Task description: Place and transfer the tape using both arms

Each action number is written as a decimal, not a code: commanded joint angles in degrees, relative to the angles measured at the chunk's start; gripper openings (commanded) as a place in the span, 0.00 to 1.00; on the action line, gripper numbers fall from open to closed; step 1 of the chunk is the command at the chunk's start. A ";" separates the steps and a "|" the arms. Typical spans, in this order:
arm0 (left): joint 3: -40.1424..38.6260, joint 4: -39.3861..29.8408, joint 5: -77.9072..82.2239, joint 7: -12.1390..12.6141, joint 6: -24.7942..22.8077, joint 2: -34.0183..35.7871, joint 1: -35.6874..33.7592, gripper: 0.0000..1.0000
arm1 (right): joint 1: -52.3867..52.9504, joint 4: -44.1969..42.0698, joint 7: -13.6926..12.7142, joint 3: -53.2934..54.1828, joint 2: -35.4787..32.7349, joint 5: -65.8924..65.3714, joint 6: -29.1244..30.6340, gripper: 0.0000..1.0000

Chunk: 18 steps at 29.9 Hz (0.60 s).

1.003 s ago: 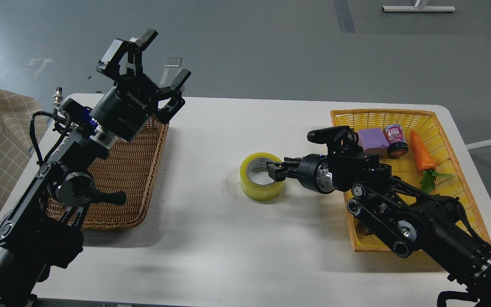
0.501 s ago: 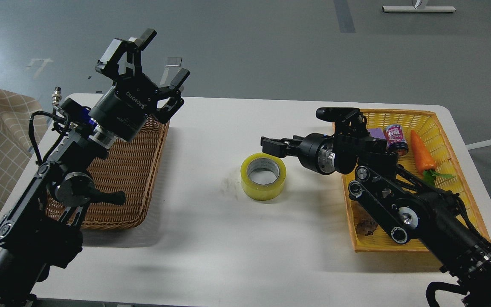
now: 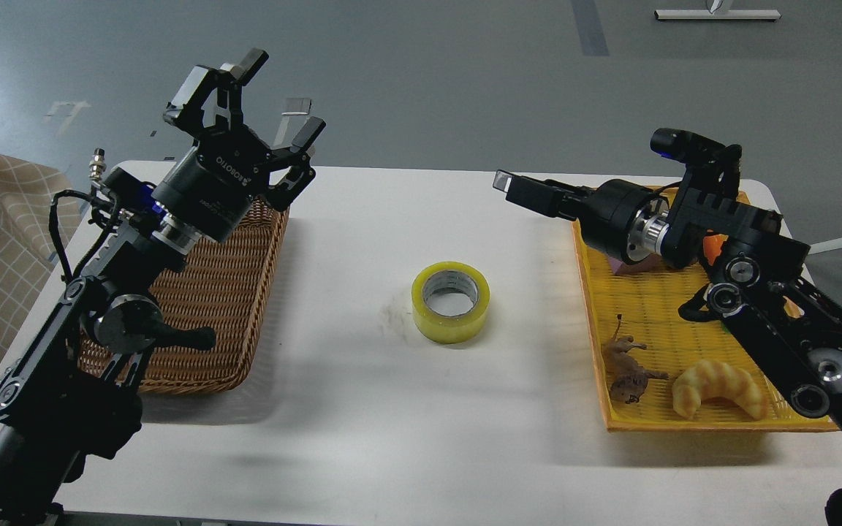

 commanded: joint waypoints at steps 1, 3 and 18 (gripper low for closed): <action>0.37 0.02 0.37 0.20 0.00 0.31 -0.55 0.98 | -2.08 2.06 0.03 6.09 0.51 8.25 -2.63 1.00; 0.46 0.11 0.54 0.29 0.00 0.40 -0.73 0.98 | -3.57 3.72 0.21 8.63 0.51 10.80 -3.77 1.00; 0.19 -0.15 0.19 0.64 0.00 0.84 -1.69 0.98 | -8.76 9.09 0.65 17.08 0.94 32.61 -3.69 1.00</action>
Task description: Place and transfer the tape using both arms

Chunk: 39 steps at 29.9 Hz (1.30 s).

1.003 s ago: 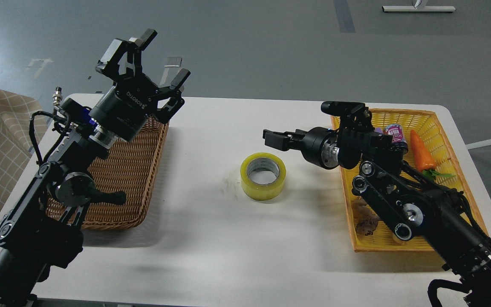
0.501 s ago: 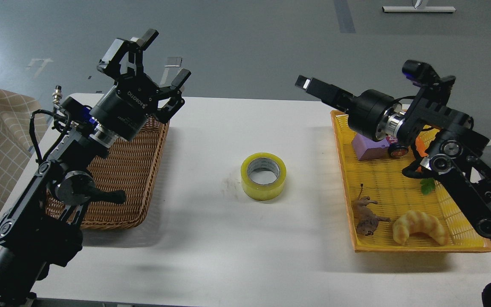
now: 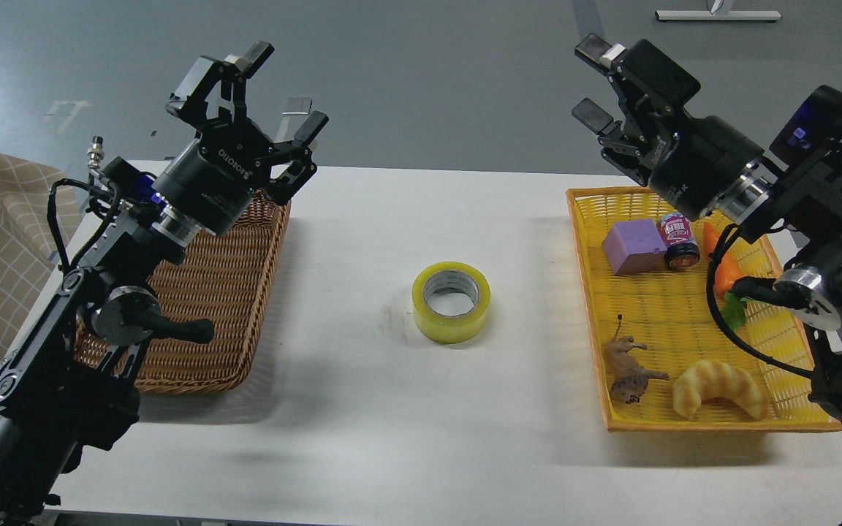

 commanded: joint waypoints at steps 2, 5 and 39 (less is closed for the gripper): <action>0.22 0.43 0.07 0.25 0.00 0.38 -3.17 0.98 | -2.37 -0.23 0.02 5.69 3.75 2.01 -0.34 1.00; 0.22 0.70 -0.02 0.25 0.00 1.08 -5.91 0.98 | -5.36 0.03 0.02 8.34 7.10 5.08 0.09 1.00; 0.92 0.44 0.24 5.34 8.40 5.04 -5.92 0.98 | -6.78 3.72 -0.86 8.61 14.67 3.78 -7.20 1.00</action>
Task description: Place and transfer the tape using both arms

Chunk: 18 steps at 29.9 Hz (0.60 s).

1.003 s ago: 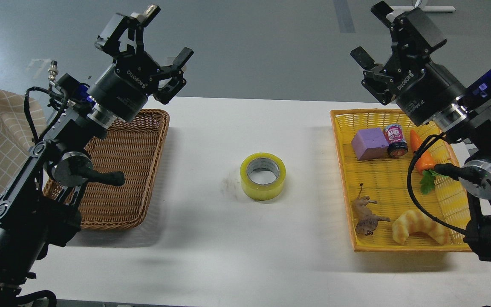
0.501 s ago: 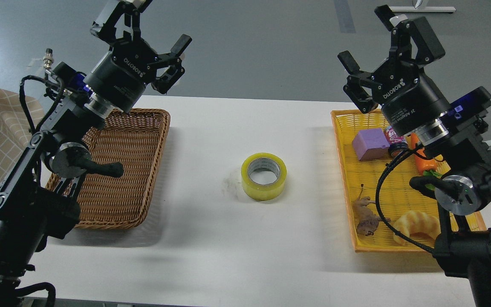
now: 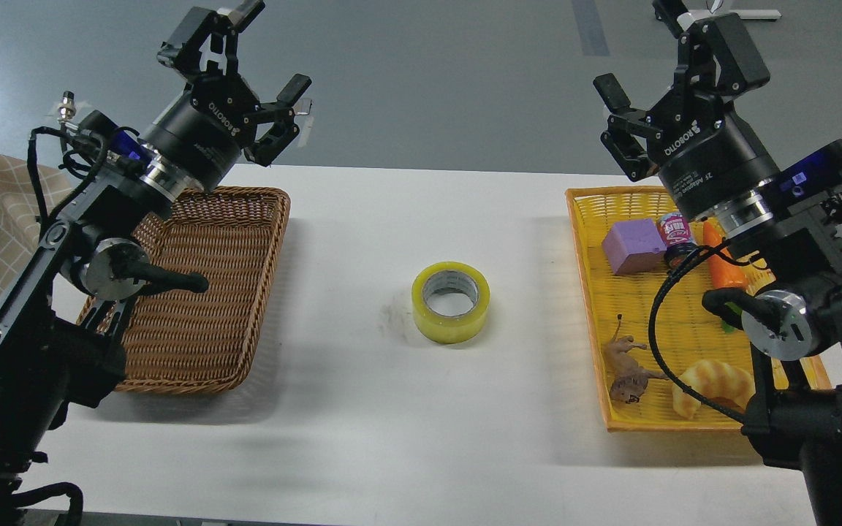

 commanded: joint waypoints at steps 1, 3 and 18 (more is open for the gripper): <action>0.27 -0.37 0.08 0.01 0.04 2.22 0.44 0.98 | -0.03 -0.08 0.00 0.00 0.00 -0.05 -0.07 1.00; 1.23 -0.37 0.16 0.01 0.04 4.16 0.36 0.98 | 0.05 -0.08 0.00 0.00 0.00 -0.05 -0.07 1.00; 6.77 -0.19 21.77 -1.30 -0.22 9.00 -1.66 0.98 | -0.39 -0.08 0.00 -1.76 0.00 -0.67 -0.16 1.00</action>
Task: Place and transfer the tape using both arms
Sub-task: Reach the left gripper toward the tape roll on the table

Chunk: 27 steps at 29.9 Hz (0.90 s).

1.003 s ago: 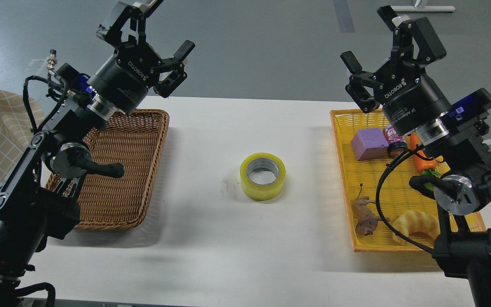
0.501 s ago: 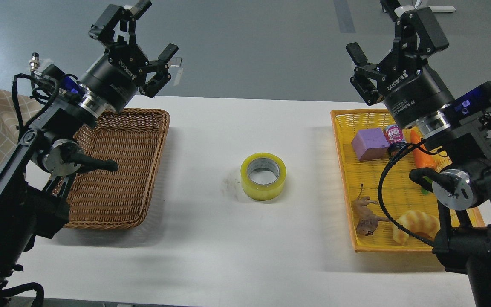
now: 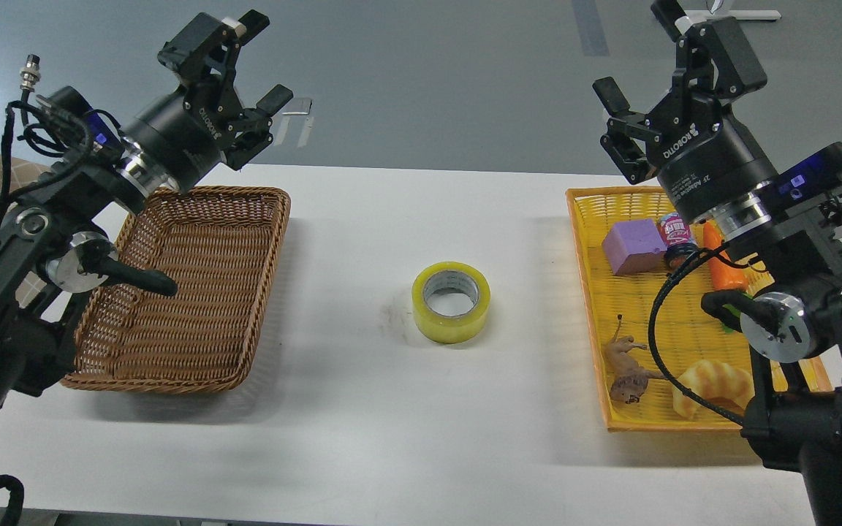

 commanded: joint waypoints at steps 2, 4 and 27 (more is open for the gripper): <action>1.92 -0.03 8.93 -1.72 -0.29 0.57 0.33 0.98 | 0.17 0.03 0.00 -0.98 0.00 -0.20 0.00 1.00; 3.93 -0.29 13.58 -3.65 0.14 0.74 -0.02 0.98 | 0.61 0.12 0.00 -1.06 0.00 -0.20 -0.09 1.00; 19.85 -1.87 44.18 -2.70 13.15 -0.93 -0.29 0.98 | 2.72 1.17 0.00 -0.98 0.00 -0.11 -0.26 1.00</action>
